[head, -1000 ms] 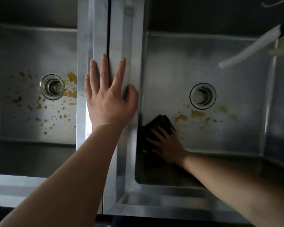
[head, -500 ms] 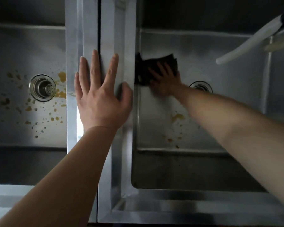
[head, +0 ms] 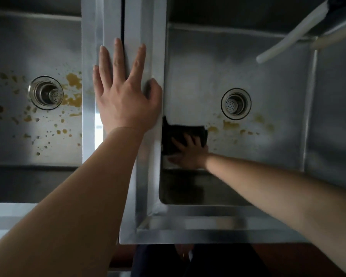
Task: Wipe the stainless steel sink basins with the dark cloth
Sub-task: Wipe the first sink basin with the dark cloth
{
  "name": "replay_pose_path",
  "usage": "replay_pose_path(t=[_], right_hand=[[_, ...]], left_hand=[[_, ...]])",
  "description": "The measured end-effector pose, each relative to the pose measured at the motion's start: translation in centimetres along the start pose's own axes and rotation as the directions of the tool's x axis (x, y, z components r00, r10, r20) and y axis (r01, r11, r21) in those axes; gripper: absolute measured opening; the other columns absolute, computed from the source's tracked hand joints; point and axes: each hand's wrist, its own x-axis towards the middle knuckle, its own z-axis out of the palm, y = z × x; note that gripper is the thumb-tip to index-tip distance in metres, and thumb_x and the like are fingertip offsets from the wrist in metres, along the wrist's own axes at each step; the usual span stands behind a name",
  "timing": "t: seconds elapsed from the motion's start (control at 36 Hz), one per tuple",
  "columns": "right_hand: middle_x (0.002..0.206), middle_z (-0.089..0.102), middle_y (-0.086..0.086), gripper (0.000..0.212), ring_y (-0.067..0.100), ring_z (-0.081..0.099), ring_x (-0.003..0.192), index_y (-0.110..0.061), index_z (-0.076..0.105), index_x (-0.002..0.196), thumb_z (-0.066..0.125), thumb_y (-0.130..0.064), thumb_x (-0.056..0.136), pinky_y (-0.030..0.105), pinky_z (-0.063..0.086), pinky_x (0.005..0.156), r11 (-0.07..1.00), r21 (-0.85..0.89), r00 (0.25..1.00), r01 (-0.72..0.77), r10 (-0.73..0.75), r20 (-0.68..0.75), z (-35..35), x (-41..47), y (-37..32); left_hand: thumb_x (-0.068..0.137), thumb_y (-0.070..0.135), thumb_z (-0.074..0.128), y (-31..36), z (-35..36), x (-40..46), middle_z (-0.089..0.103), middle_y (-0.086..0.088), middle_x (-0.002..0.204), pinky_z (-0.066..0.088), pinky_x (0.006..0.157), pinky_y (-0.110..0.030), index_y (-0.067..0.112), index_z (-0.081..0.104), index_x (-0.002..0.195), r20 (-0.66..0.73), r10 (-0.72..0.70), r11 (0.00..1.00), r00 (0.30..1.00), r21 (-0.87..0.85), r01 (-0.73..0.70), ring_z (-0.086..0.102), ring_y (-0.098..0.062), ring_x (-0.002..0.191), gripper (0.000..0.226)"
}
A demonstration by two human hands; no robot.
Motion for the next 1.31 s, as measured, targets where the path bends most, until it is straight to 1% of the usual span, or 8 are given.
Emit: replay_pose_path(t=[0.11, 0.42, 0.56, 0.72, 0.86, 1.0, 1.14, 1.31], right_hand=[[0.164, -0.021, 0.0, 0.088, 0.044, -0.022, 0.146, -0.05, -0.013, 0.151, 0.025, -0.088, 0.08, 0.066, 0.0, 0.116, 0.997, 0.043, 0.971, -0.066, 0.054, 0.231, 3.8, -2.6, -0.9], [0.166, 0.002, 0.005, 0.061, 0.034, 0.004, 0.151, -0.045, 0.013, 0.154, 0.016, -0.068, 0.098, 0.048, 0.007, 0.12, 0.993, -0.105, 0.919, -0.047, 0.084, 0.385, 0.2, -5.5, 8.6], [0.165, 0.002, 0.004, 0.061, 0.036, 0.011, 0.15, -0.052, 0.014, 0.152, 0.024, -0.072, 0.095, 0.044, 0.017, 0.119, 0.989, -0.025, 0.944, -0.145, 0.146, 0.294, 1.8, -7.0, 12.6], [0.164, 0.0, 0.005, 0.068, 0.041, 0.006, 0.149, -0.068, 0.001, 0.142, 0.025, -0.087, 0.081, 0.056, 0.013, 0.118, 0.977, 0.097, 0.939, -0.188, 0.15, 0.31, 2.1, -6.0, 11.7], [0.165, -0.002, 0.008, 0.073, 0.041, 0.001, 0.149, -0.068, -0.01, 0.14, 0.023, -0.088, 0.079, 0.065, 0.002, 0.113, 0.977, -0.03, 0.959, -0.213, 0.215, 0.185, 3.2, -4.9, 9.6], [0.164, 0.003, 0.009, 0.066, 0.044, 0.008, 0.146, -0.062, 0.002, 0.146, 0.039, -0.069, 0.091, 0.062, 0.018, 0.113, 0.98, 0.023, 0.968, -0.199, 0.192, 0.164, 1.8, -4.6, 9.2], [0.158, 0.003, 0.012, 0.064, 0.047, 0.003, 0.143, -0.058, 0.011, 0.144, 0.046, -0.026, 0.101, 0.063, 0.033, 0.108, 0.958, 0.196, 0.977, -0.211, 0.197, 0.085, 1.4, -4.8, 8.3], [0.159, 0.003, 0.023, 0.068, 0.051, -0.001, 0.144, -0.05, 0.009, 0.151, 0.037, -0.012, 0.103, 0.067, 0.012, 0.114, 0.953, 0.228, 0.954, -0.201, 0.243, -0.175, 2.2, -3.4, 7.6]], left_hand=[[0.095, 0.053, 0.037, 0.1, -0.2, -0.1, 0.013, 0.0, 0.167, 0.01, 0.123, -0.05, 0.044, 0.021, 0.154, 0.01, -0.004, 1.0, 1.0, -0.005, 0.004, 0.007, -0.028, 0.153, 0.062], [0.095, 0.052, 0.035, 0.2, -0.6, -0.2, 0.008, 0.001, 0.167, 0.006, 0.124, -0.048, 0.044, 0.018, 0.155, 0.045, -0.012, 1.0, 0.999, -0.016, 0.013, 0.002, -0.027, 0.154, 0.063], [0.095, 0.053, 0.036, 0.2, -0.4, -0.1, 0.01, 0.001, 0.167, 0.007, 0.124, -0.048, 0.045, 0.019, 0.154, 0.029, -0.009, 1.0, 1.0, -0.013, 0.01, 0.004, -0.028, 0.154, 0.062], [0.095, 0.053, 0.038, -0.1, -0.1, -0.1, 0.013, 0.0, 0.167, 0.009, 0.123, -0.049, 0.046, 0.02, 0.154, -0.002, -0.002, 1.0, 1.0, -0.008, 0.001, 0.007, -0.029, 0.154, 0.062], [0.095, 0.05, 0.042, 0.0, 0.1, -0.1, 0.017, 0.0, 0.166, 0.014, 0.122, -0.051, 0.046, 0.023, 0.153, -0.026, -0.002, 1.0, 1.0, -0.023, 0.001, 0.01, -0.03, 0.153, 0.062], [0.094, 0.049, 0.044, 0.0, 0.1, 0.0, 0.019, -0.001, 0.166, 0.019, 0.12, -0.054, 0.046, 0.025, 0.152, -0.03, -0.001, 1.0, 1.0, -0.024, 0.0, 0.013, -0.031, 0.153, 0.062], [0.094, 0.049, 0.044, -0.1, 0.2, 0.0, 0.018, 0.0, 0.166, 0.019, 0.12, -0.055, 0.047, 0.022, 0.153, -0.026, -0.002, 1.0, 1.0, -0.012, 0.002, 0.012, -0.03, 0.153, 0.063], [0.094, 0.05, 0.044, 0.0, 0.2, 0.0, 0.02, 0.0, 0.165, 0.019, 0.12, -0.054, 0.047, 0.024, 0.153, -0.037, -0.004, 1.0, 0.999, 0.012, 0.005, 0.014, -0.03, 0.152, 0.063]])
